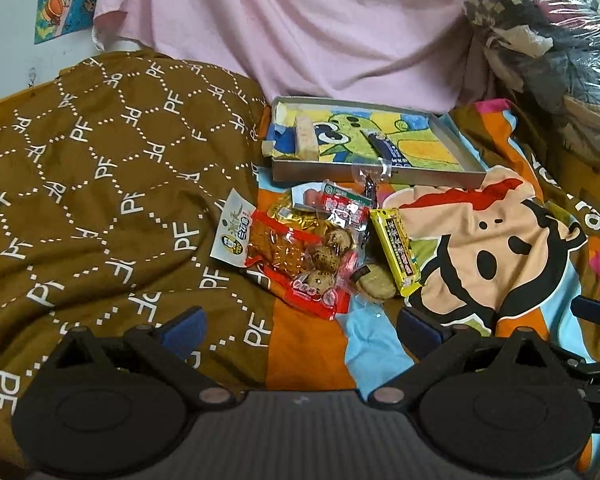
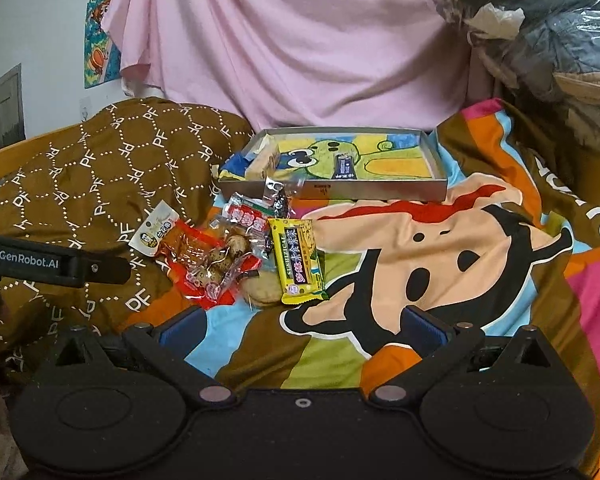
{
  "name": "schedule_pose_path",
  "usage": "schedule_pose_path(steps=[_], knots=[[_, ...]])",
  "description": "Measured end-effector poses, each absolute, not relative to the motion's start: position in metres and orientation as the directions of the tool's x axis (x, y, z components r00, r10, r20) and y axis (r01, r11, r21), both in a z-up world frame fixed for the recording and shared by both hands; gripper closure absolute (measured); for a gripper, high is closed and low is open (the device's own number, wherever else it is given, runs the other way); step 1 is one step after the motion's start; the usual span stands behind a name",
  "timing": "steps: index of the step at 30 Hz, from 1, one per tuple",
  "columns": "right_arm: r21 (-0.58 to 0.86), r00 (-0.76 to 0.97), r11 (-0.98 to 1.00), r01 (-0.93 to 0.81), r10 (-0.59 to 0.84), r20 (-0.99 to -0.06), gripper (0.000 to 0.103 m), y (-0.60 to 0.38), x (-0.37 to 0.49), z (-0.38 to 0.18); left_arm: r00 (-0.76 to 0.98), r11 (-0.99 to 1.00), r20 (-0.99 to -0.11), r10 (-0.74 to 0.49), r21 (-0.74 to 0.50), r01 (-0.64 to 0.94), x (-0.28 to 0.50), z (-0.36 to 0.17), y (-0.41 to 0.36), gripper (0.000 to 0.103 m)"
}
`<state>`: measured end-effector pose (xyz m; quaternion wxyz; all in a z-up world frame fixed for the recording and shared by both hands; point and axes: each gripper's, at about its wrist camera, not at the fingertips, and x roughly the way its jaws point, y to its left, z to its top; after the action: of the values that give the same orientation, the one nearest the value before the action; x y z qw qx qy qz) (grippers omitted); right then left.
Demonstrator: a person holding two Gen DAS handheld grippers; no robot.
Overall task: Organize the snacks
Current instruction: 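Lift both tools back from the tray toward the remaining snacks, then grasp the red-labelled quail-egg pack with the left tool while the right tool grasps the yellow cracker pack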
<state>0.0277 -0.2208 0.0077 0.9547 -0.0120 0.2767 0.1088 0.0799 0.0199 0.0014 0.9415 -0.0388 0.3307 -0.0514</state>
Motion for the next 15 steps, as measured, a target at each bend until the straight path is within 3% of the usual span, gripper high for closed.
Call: schedule_pose_path(steps=[15], knots=[[0.054, 0.778, 0.973, -0.223, 0.211, -0.591, 0.001, -0.221, 0.065, -0.012, 0.732, 0.987, -0.663, -0.159, -0.092, 0.131, 0.125, -0.018, 0.012, 0.000]])
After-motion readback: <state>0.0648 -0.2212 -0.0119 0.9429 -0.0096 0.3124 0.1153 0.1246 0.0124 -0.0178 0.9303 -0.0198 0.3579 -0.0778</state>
